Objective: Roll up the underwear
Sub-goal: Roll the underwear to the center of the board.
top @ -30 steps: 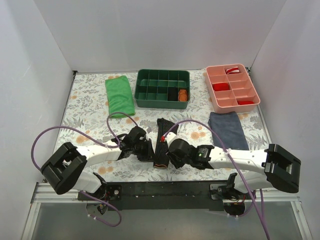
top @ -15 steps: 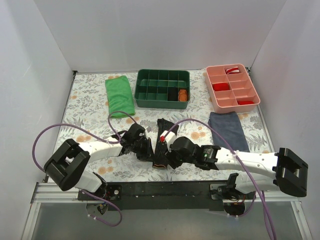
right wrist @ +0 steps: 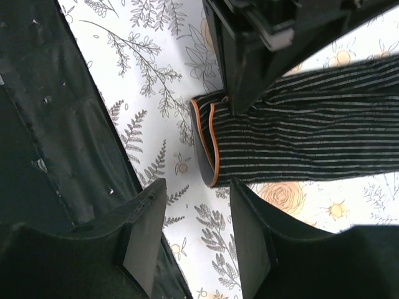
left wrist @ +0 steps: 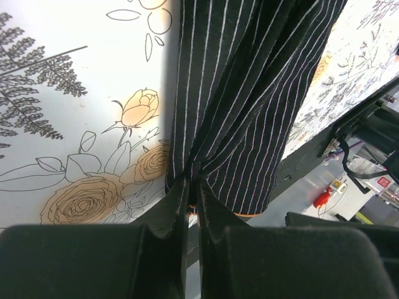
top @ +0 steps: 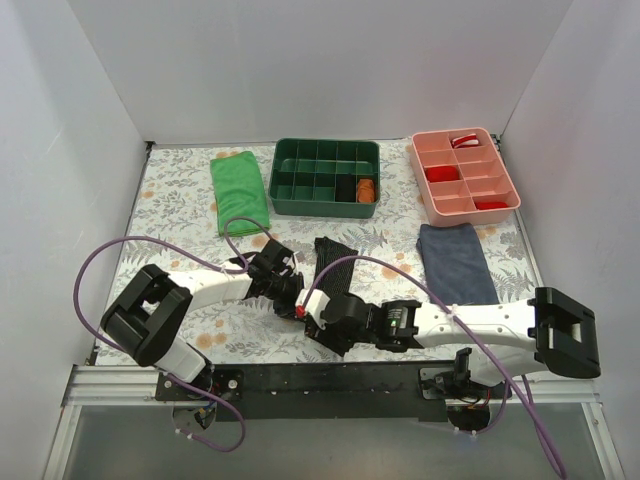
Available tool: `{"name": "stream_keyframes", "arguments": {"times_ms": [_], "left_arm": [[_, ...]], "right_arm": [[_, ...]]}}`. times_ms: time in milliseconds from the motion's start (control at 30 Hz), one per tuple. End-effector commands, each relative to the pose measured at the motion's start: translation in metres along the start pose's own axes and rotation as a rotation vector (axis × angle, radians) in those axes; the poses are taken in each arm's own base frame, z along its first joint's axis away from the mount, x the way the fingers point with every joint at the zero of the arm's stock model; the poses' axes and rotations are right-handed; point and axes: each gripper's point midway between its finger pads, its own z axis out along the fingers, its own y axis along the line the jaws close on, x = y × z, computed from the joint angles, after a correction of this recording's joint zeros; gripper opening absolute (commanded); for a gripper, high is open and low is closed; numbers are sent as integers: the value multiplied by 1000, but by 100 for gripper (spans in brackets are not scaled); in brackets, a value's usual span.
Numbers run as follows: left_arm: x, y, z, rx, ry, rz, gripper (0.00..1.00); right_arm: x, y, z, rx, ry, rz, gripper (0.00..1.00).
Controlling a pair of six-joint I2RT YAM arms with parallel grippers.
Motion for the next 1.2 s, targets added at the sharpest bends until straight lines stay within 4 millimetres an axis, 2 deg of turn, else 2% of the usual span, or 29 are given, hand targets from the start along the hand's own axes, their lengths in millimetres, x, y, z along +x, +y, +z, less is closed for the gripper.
{"name": "stream_keyframes", "arguments": {"times_ms": [0,233,533,967,1167], "left_arm": [[12,31,2,-114,39,-23,0],[14,34,4,-120,51,-32,0],[19,41,10,-131,83,-46,0],[23,49,14,-140,104,-56,0],[23,49,13,-138,98,-60,0]], "right_arm": [[-16,-4,1,52,-14,-92,54],[-8,-13,12,97,34,-178,55],[-21,-15,21,102,40,-252,56],[-6,0,31,17,95,-299,56],[12,-1,36,16,134,-312,56]]}}
